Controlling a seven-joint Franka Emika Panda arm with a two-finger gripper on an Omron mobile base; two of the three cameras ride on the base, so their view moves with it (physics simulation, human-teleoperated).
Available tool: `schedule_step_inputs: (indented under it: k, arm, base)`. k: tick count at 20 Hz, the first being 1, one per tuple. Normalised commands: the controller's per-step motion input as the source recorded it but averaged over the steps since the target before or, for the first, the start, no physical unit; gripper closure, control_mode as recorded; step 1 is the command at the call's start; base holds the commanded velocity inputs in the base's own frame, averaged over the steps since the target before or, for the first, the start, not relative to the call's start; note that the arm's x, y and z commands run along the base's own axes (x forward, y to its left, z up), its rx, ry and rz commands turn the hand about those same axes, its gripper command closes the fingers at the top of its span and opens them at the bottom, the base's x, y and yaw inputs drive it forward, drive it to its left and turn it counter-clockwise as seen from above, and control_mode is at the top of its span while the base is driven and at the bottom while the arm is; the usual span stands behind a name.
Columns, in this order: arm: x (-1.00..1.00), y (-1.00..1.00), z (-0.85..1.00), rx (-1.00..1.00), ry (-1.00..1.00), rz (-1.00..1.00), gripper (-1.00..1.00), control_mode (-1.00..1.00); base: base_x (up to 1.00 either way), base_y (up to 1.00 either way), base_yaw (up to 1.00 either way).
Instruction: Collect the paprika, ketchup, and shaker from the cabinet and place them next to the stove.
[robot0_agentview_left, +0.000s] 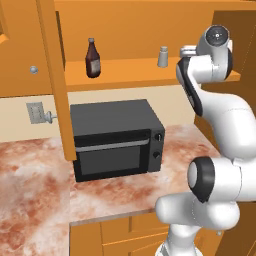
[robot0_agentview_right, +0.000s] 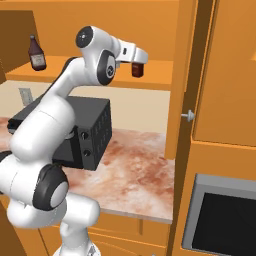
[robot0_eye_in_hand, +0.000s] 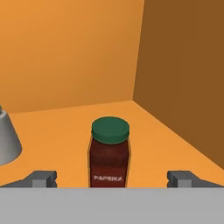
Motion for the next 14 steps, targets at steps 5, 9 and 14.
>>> schedule_step_inputs:
  k: [5,9,14]
  arm:
    - [0.12,-0.01,-0.02,0.00,0.03,-0.03,-1.00,-1.00]
    - [0.13,0.00,0.00,0.00,0.02,-0.01,-1.00,-1.00]
    - [0.11,-0.05,-0.01,0.00,0.01,0.00,-1.00,-1.00]
  base:
    - [0.00,0.00,0.00]
    - [0.00,0.00,0.00]
    - [0.00,0.00,0.00]
